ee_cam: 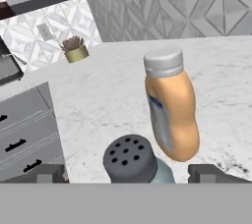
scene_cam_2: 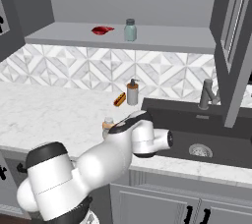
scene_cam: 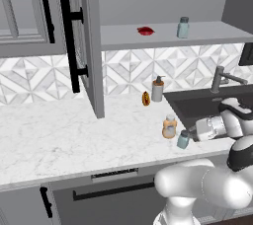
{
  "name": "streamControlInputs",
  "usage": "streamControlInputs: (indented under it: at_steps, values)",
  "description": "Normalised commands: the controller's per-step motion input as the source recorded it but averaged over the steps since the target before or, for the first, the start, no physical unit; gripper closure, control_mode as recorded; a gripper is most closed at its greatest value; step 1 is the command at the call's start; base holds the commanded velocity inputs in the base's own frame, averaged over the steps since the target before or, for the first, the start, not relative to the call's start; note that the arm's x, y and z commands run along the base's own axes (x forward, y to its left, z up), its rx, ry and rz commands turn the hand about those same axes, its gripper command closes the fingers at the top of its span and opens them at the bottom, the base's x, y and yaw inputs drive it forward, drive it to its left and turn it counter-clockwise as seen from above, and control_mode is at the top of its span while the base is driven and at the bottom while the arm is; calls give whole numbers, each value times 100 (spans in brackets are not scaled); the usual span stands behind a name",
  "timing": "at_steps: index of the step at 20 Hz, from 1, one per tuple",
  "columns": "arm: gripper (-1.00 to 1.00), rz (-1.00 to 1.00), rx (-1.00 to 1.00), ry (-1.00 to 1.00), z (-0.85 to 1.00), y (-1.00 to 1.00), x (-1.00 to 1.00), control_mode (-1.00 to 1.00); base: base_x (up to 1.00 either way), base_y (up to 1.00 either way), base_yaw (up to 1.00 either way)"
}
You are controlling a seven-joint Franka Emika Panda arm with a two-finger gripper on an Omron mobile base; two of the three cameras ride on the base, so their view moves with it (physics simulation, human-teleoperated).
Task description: Put the shaker and condiment bottle from the counter next to their counterparts in the cabinet.
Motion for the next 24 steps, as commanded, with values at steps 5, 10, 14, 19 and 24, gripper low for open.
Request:
streamControlInputs:
  at_steps: [5, 10, 14, 19, 24]
  values:
    - [-100, 0, 0, 0, -13, 8, 2, -100, 0, 0, 0]
    - [-100, 0, 0, 0, -20, 11, 1, -100, 0, 0, 0]
    - [-100, 0, 0, 0, 0, 3, 17, -100, 0, 0, 0]
    - [-100, 0, 0, 0, 0, 7, 19, -100, 0, 0, 0]
    - [-100, 0, 0, 2, -9, 5, 9, -100, 0, 0, 0]
